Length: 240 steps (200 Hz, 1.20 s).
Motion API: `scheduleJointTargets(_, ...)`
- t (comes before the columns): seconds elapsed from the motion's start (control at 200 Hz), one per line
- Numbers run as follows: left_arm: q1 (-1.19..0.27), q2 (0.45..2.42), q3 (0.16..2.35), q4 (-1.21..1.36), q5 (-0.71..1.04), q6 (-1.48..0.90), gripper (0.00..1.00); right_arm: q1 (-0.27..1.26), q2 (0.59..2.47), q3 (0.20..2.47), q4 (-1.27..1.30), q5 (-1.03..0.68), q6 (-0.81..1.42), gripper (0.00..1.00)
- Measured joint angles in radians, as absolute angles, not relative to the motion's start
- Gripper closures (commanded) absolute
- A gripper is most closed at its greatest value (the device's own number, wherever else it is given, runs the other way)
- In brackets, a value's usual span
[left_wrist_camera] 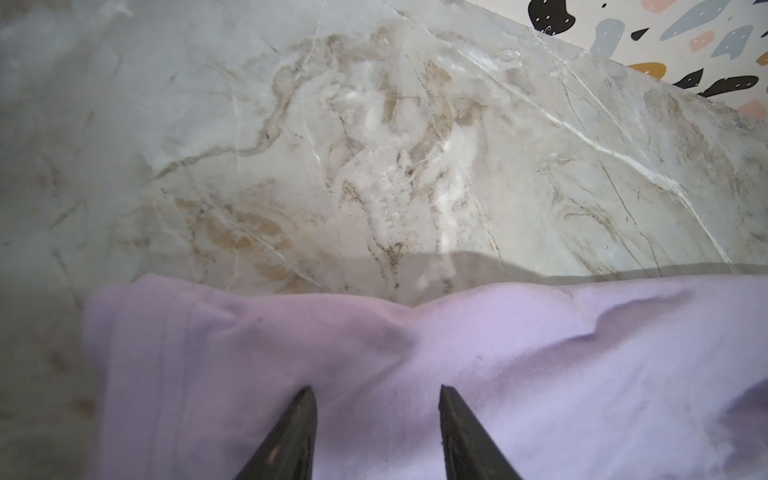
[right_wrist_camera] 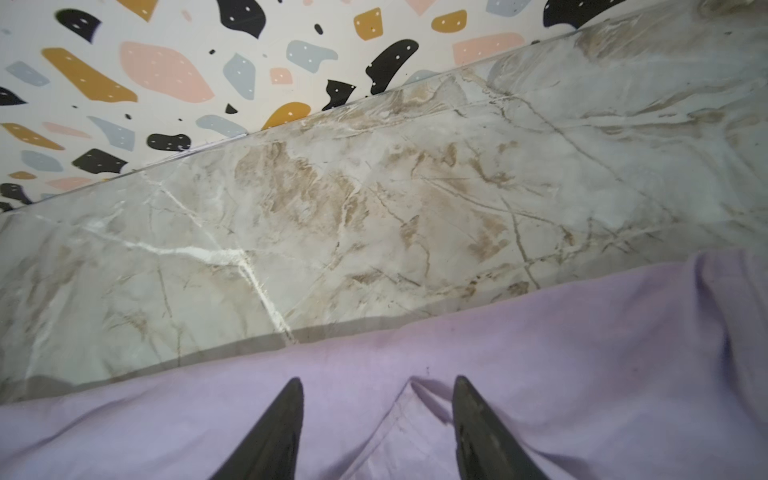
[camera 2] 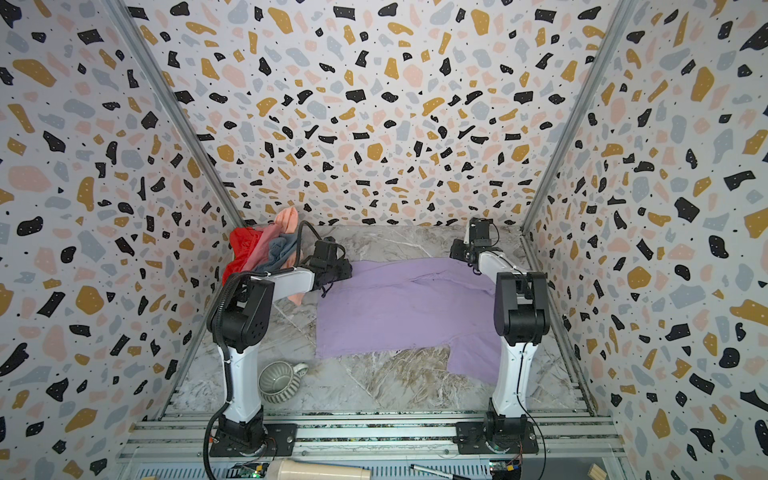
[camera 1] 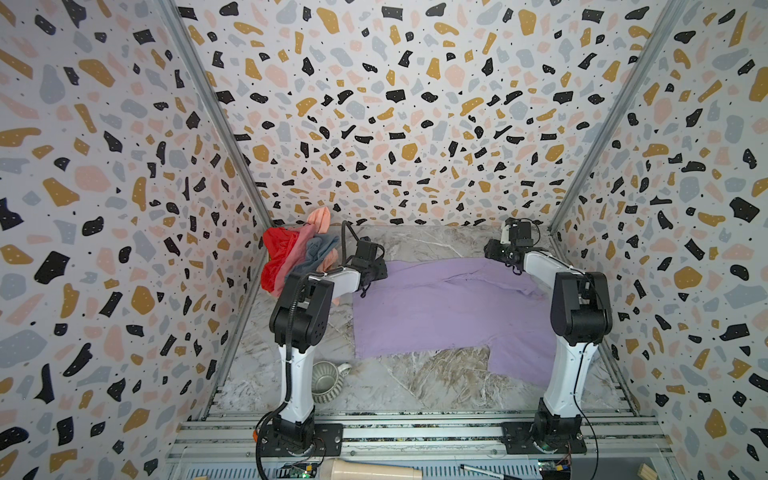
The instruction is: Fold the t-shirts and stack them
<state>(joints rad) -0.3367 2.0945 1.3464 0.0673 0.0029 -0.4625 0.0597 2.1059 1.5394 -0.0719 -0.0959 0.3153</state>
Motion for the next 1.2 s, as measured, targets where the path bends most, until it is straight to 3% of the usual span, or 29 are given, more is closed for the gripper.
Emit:
scheduleJointTargets(0.205, -0.337, 2.088, 1.346, 0.060, 0.001, -0.456, 0.51, 0.087, 2.168, 1.559, -0.160, -0.025, 0.279, 0.47)
scheduleJointTargets(0.335, -0.337, 2.081, 1.337, 0.057, -0.001, -0.456, 0.51, 0.102, 2.180, 1.560, -0.180, -0.013, 0.260, 0.53)
scheduleJointTargets(0.445, -0.337, 2.070, 1.324, 0.056, -0.002, -0.456, 0.51, 0.112, 2.183, 1.567, -0.198, 0.008, 0.251, 0.62)
scheduleJointTargets(0.761, -0.334, 2.064, 1.311, 0.054, -0.010, -0.456, 0.51, 0.118, 2.196, 1.580, -0.210, 0.054, 0.245, 1.00)
scheduleJointTargets(1.016, -0.330, 2.053, 1.283, 0.054, -0.013, -0.458, 0.51, 0.118, 2.173, 1.550, -0.197, 0.077, 0.256, 1.00)
scheduleJointTargets(1.201, -0.330, 2.024, 1.260, 0.055, -0.012, -0.458, 0.51, 0.124, 1.999, 1.398, -0.182, 0.083, 0.257, 1.00)
